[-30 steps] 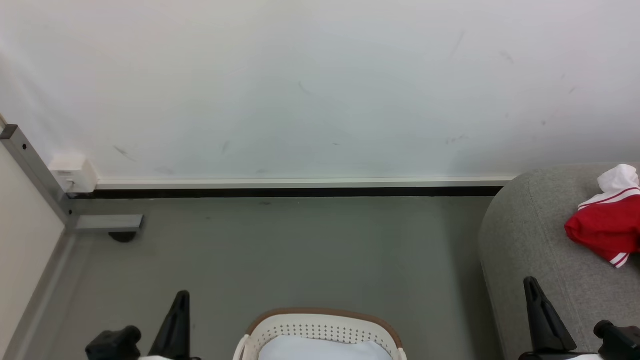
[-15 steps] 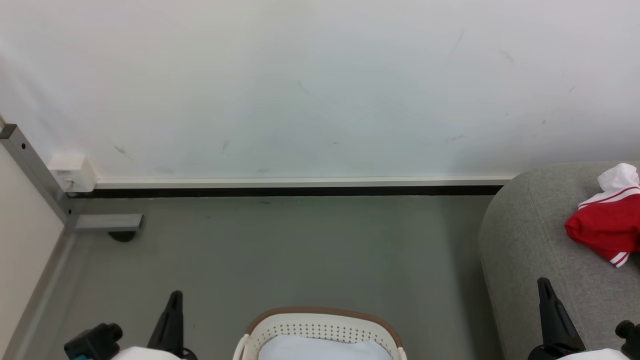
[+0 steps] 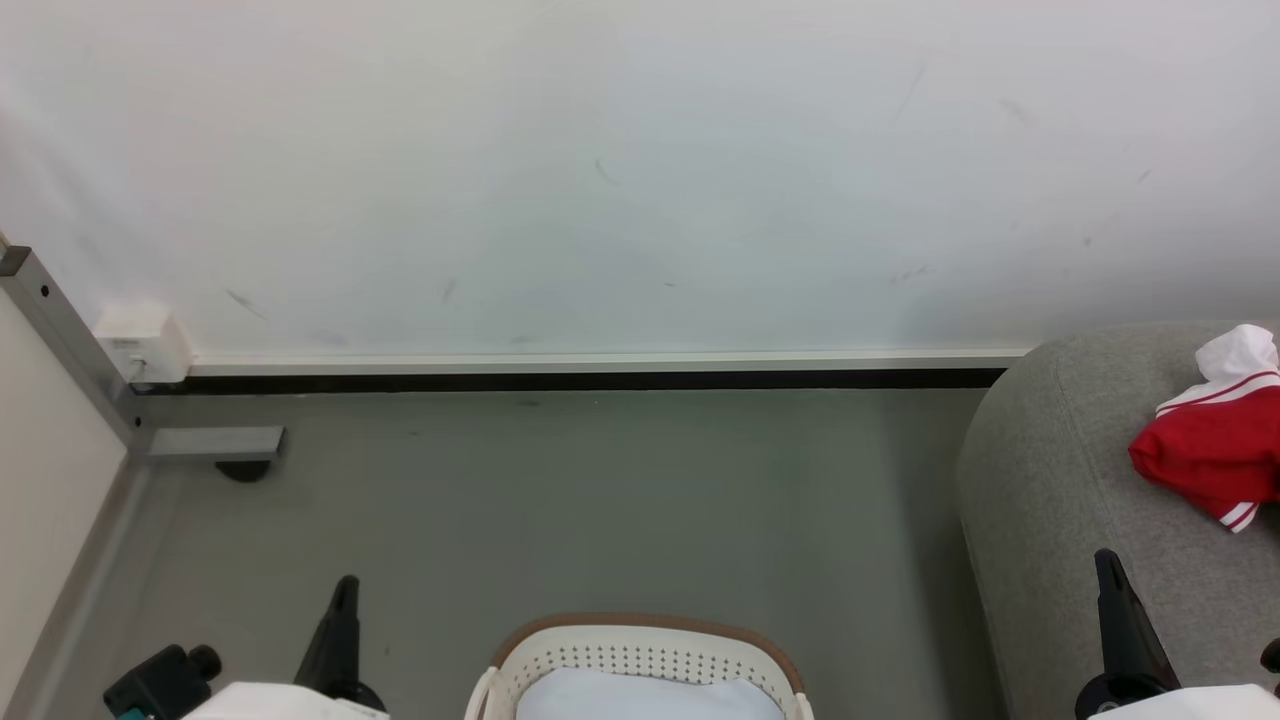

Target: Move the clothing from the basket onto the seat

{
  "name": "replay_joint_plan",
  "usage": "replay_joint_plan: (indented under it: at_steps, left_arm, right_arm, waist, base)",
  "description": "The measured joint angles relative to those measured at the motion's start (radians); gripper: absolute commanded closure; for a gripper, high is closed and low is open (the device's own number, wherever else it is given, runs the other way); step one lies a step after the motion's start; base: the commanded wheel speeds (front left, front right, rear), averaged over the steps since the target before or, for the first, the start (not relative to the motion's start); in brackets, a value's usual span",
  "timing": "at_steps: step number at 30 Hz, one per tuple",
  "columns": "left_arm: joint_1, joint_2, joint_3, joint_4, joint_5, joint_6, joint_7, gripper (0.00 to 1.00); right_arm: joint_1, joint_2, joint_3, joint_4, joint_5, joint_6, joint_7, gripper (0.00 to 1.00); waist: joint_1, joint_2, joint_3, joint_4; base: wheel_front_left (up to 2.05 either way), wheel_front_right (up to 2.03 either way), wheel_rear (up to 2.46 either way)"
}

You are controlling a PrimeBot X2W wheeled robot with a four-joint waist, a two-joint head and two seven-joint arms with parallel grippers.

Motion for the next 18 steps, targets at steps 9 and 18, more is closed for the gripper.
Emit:
replay_joint_plan:
  at_steps: [9, 18]
  left_arm:
    - [-0.008, -0.013, 0.031, 0.007, -0.104, -0.021, 0.028, 1.00]
    - [-0.019, -0.031, 0.063, 0.015, -0.199, -0.044, 0.060, 1.00]
  right_arm:
    - [-0.005, 0.003, -0.019, 0.005, 0.097, 0.000, 0.027, 1.00]
    - [-0.019, 0.007, -0.039, 0.012, 0.203, 0.000, 0.054, 1.00]
  waist:
    - [0.0000, 0.0000, 0.002, -0.001]
    - [0.0000, 0.0000, 0.004, -0.002]
  base:
    - [0.00, 0.00, 0.00]
    - [0.00, 0.00, 0.00]
